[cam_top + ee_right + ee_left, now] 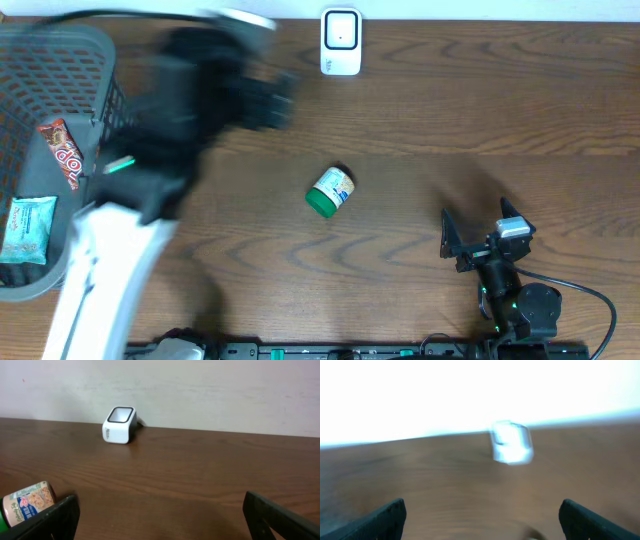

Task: Scan the item barcode
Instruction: 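Lift the jar out and set it on the table center, then reach into the basket and grasp the orange tissue pack with left gripper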

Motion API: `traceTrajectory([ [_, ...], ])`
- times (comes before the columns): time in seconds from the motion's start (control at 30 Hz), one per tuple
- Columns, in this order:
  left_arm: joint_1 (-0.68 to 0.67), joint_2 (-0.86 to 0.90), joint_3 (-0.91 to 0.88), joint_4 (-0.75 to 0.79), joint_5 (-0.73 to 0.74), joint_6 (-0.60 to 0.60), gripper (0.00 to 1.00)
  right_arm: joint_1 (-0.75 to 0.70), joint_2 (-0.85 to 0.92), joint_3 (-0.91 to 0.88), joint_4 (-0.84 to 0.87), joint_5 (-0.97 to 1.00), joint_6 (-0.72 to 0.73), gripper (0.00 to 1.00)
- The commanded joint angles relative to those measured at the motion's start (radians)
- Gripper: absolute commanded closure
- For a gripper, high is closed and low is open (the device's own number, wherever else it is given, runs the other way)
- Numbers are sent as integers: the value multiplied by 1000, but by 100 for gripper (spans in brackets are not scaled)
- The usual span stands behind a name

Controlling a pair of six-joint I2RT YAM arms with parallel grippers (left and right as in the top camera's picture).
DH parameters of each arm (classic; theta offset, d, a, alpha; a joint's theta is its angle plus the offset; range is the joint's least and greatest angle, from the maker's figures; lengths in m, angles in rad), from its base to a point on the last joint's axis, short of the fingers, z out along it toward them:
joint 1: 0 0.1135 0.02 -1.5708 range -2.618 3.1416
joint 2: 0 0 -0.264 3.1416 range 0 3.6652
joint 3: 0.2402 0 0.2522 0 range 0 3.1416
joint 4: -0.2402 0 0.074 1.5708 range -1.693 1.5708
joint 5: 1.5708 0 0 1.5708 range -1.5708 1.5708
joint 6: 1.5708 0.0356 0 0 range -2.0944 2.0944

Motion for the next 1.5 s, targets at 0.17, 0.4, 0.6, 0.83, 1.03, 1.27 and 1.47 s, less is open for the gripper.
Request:
traceTrajectory([
  [0.17,577,11,-10,-201,-103,-229,2,5,-5,-1,-5,5,14,1],
  [0.4,648,151,-13,-216,-99,-261,2,5,-5,-1,-4,5,14,1],
  [0.6,648,283,-14,-192,-105,-324,2,5,-5,-1,-4,5,13,1],
  [0.83,648,452,-14,-222,-184,-903,2,5,-5,-1,-5,5,14,1],
  [1.03,639,612,-14,-222,-163,-1035,2,5,-5,-1,-4,5,14,1],
  [1.27,639,776,-14,-208,-143,-1035,2,5,-5,-1,-4,5,14,1],
  [1.47,639,838,-14,-195,-124,-1035,2,5,-5,-1,-4,5,13,1],
])
